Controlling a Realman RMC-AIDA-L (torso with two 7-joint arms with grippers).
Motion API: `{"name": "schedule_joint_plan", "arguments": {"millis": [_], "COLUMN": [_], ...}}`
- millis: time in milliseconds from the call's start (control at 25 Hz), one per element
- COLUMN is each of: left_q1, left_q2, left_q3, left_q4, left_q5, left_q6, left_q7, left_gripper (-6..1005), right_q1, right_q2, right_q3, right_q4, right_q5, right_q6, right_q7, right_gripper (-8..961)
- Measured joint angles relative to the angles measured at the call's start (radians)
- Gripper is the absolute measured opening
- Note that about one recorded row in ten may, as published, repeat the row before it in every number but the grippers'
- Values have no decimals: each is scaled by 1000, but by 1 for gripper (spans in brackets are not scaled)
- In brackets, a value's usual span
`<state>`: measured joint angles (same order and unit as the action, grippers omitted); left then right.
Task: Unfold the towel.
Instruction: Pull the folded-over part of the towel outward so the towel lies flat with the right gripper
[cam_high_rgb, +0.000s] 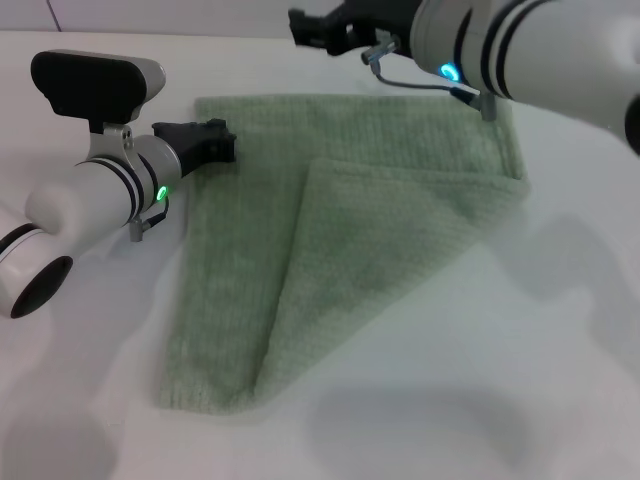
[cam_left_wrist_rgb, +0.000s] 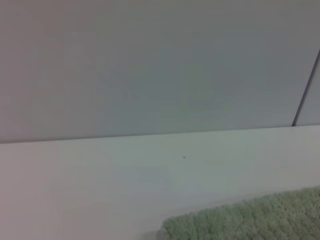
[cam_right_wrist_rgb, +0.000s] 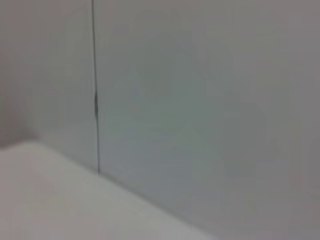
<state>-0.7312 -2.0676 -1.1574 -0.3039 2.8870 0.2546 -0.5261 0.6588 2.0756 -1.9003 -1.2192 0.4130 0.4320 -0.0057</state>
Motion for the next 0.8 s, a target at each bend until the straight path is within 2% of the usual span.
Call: {"name": "schedule_joint_plan", "arguments": {"millis": [120, 560, 800], "left_q1": [2, 2, 2], "left_q2": [0, 2, 3], "left_q3": [1, 1, 1], "left_q4": [-1, -6, -6], "left_q5": [0, 0, 0], "left_q6": [1, 3, 2], "left_q7": [0, 0, 0], "left_gripper": [-2, -2, -1], "right_q1": [24, 29, 54], "right_q2": [2, 2, 0], "right_q3": [69, 141, 214], "right_q4": [4, 38, 137], "right_q5": [102, 169, 331], "right_q6": [128, 235, 278], "right_q7": [-97, -203, -422], "right_gripper": [814, 813, 813]}}
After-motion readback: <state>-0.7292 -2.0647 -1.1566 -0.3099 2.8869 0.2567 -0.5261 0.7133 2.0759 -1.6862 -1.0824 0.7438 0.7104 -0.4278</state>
